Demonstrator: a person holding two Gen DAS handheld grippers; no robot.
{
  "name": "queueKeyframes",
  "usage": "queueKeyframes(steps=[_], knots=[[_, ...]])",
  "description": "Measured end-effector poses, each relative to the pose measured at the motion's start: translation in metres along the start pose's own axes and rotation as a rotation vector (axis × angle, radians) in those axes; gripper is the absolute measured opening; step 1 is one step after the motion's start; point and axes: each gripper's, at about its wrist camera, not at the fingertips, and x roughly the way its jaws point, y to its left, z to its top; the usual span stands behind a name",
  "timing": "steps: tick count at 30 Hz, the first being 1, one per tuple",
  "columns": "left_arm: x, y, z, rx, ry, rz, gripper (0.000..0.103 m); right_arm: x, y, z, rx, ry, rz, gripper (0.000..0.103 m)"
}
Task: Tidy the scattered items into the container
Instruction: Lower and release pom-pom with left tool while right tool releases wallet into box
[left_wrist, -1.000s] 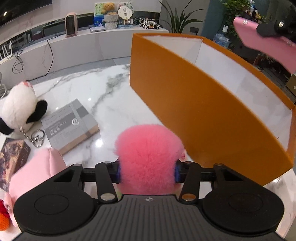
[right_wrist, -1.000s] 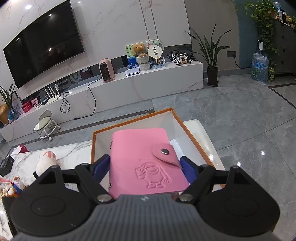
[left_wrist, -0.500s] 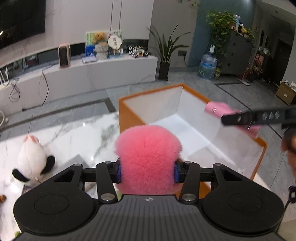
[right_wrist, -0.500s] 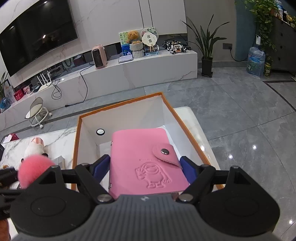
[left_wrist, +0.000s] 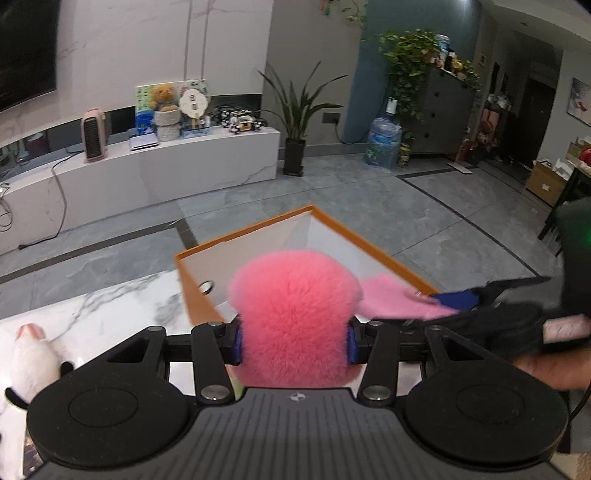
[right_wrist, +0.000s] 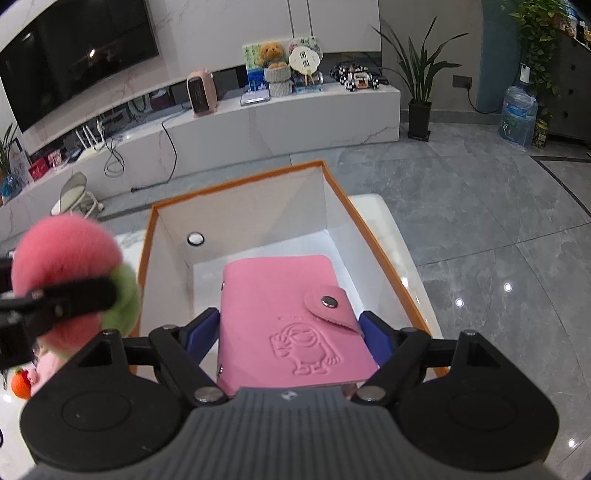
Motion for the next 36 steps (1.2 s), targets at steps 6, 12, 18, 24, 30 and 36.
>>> queueKeyframes(steps=[6, 12, 18, 24, 30, 36], knots=[[0.016, -0.011, 0.008, -0.002, 0.01, -0.039, 0.054, 0.009, -0.005, -0.002, -0.013, 0.034, -0.015, 0.083], [0.034, -0.012, 0.005, -0.003, 0.045, -0.034, 0.054, 0.012, -0.006, -0.002, -0.016, 0.043, -0.016, 0.083], [0.039, -0.011, 0.001, -0.018, 0.065, -0.033, 0.054, 0.015, -0.007, -0.003, -0.025, 0.054, -0.031, 0.083], [0.042, -0.008, -0.001, -0.028, 0.078, -0.026, 0.054, 0.016, -0.007, -0.003, -0.033, 0.062, -0.036, 0.083], [0.041, -0.005, -0.001, -0.032, 0.08, -0.016, 0.054, 0.016, -0.005, -0.002, -0.035, 0.064, -0.04, 0.083], [0.042, -0.003, -0.001, -0.041, 0.073, -0.002, 0.063, 0.019, -0.004, -0.003, -0.042, 0.073, -0.067, 0.084]])
